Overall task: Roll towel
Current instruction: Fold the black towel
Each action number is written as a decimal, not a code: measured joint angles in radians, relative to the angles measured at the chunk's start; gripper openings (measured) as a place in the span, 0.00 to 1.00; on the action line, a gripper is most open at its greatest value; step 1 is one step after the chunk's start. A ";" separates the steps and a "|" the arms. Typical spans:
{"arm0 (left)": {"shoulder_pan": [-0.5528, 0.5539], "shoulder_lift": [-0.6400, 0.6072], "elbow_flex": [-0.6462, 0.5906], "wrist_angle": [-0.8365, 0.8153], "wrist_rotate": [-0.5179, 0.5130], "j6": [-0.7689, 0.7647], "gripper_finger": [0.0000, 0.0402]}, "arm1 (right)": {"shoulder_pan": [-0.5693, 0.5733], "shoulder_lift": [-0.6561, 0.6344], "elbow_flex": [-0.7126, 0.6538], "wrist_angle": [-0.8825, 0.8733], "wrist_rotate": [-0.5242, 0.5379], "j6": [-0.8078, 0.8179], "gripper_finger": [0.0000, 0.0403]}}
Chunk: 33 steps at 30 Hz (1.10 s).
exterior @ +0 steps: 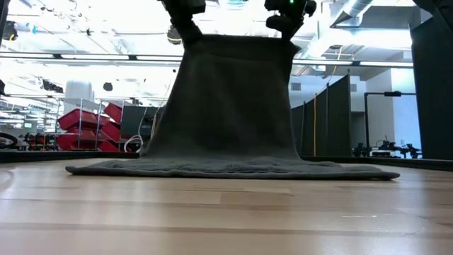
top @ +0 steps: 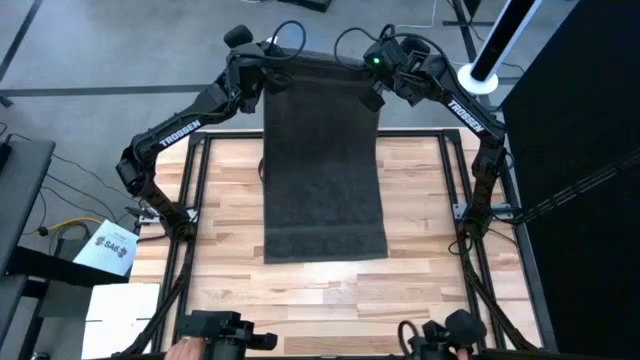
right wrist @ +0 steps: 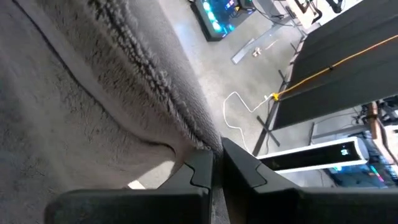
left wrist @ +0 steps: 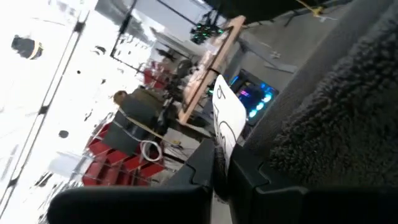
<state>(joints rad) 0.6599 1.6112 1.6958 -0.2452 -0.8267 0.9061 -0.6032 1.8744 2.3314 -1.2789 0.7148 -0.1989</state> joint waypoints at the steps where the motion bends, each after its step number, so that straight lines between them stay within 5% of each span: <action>1: 0.001 0.007 0.000 -0.039 0.002 -0.025 0.02 | -0.013 0.003 -0.001 0.004 -0.001 -0.003 0.02; 5: 0.032 0.032 0.002 -0.133 0.084 -0.142 0.02 | -0.064 0.021 -0.002 0.062 -0.015 -0.037 0.02; 16: 0.091 0.080 0.002 -0.094 0.102 -0.158 0.02 | -0.111 0.072 -0.002 0.145 -0.030 -0.106 0.02; 28: -0.012 0.081 0.003 -0.716 0.166 -0.602 0.02 | -0.069 0.076 -0.005 -0.176 -0.360 -0.036 0.02; 33: -0.065 0.081 0.003 -0.913 0.175 -0.791 0.02 | -0.013 0.064 -0.120 -0.217 -0.423 -0.013 0.02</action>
<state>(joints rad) 0.5948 1.6924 1.6989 -1.1584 -0.6514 0.1151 -0.6162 1.9387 2.2114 -1.4958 0.2919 -0.2117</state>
